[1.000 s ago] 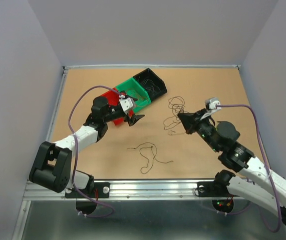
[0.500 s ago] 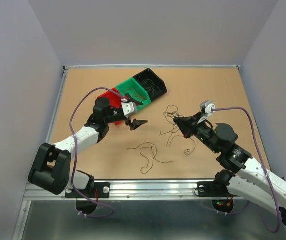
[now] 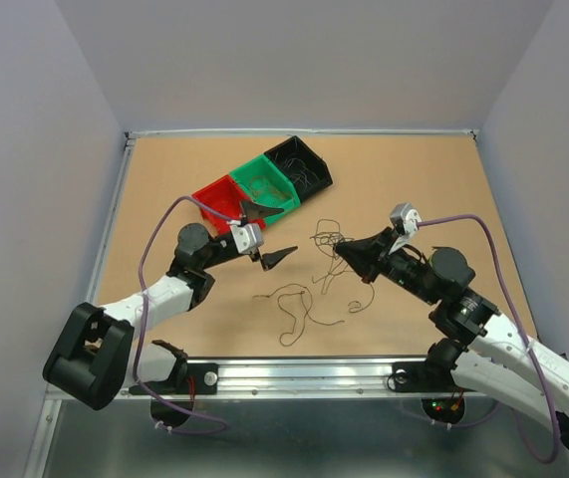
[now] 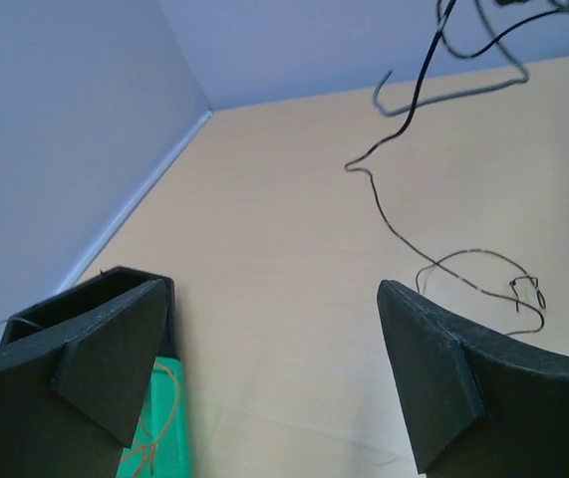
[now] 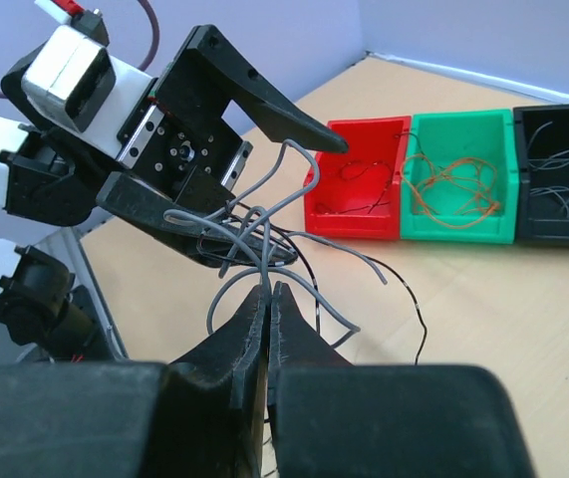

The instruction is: Untangle the cables

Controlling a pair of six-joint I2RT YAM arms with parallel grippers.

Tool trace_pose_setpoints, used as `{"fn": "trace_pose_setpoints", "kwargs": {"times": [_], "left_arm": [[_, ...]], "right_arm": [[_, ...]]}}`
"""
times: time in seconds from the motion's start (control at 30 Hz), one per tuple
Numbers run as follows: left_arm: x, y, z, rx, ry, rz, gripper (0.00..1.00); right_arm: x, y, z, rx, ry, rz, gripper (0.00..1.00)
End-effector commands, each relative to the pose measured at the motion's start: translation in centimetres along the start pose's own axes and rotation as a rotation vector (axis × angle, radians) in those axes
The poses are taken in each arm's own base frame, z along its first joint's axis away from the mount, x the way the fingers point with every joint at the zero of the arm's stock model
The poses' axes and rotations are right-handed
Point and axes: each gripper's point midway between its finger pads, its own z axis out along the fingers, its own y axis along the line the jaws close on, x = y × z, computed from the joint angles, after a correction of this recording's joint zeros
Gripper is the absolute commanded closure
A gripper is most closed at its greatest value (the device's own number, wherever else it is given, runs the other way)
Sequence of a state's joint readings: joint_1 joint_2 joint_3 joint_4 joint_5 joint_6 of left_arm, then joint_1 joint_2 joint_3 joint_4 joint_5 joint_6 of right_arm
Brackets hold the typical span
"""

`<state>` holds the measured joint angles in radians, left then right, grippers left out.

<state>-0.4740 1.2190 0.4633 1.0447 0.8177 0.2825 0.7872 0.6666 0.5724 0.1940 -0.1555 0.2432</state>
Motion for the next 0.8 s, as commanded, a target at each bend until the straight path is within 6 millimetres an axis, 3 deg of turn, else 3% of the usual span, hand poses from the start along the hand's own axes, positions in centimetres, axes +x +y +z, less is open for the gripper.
{"fn": "trace_pose_setpoints", "kwargs": {"times": [0.0,0.27,0.4,0.47,0.5,0.57,0.6,0.73,0.77], "left_arm": [[-4.4,-0.2,0.0,-0.038,-0.158,0.142,0.01],[-5.3,-1.1,0.8,-0.048,-0.192,0.198,0.02],[-5.3,-1.4,1.4,-0.029,-0.196,0.189,0.12],[-5.4,-1.9,1.8,-0.009,-0.197,0.182,0.29],[-5.6,-2.0,2.0,0.000,-0.197,0.185,0.44],[-5.4,-2.5,2.2,0.024,-0.184,0.186,0.58],[-5.5,-2.6,2.2,0.031,-0.187,0.190,0.71],[-6.0,-4.0,1.8,0.094,-0.197,0.196,0.97],[-6.1,-4.1,1.7,0.097,-0.198,0.197,1.00]], "right_arm": [[0.0,1.6,0.4,-0.093,-0.024,-0.002,1.00],[0.8,2.8,1.1,-0.173,0.005,0.017,0.99],[1.2,2.5,1.4,-0.162,0.018,0.024,0.99],[1.2,2.5,1.5,-0.161,0.021,0.023,1.00],[1.3,2.4,1.5,-0.160,0.023,0.024,0.99],[1.5,2.2,1.7,-0.146,0.027,0.024,0.99],[1.4,1.8,1.7,-0.125,0.024,0.025,0.99],[1.5,0.8,1.9,-0.068,0.023,0.028,0.99],[1.6,0.5,1.9,-0.054,0.022,0.033,1.00]]}}
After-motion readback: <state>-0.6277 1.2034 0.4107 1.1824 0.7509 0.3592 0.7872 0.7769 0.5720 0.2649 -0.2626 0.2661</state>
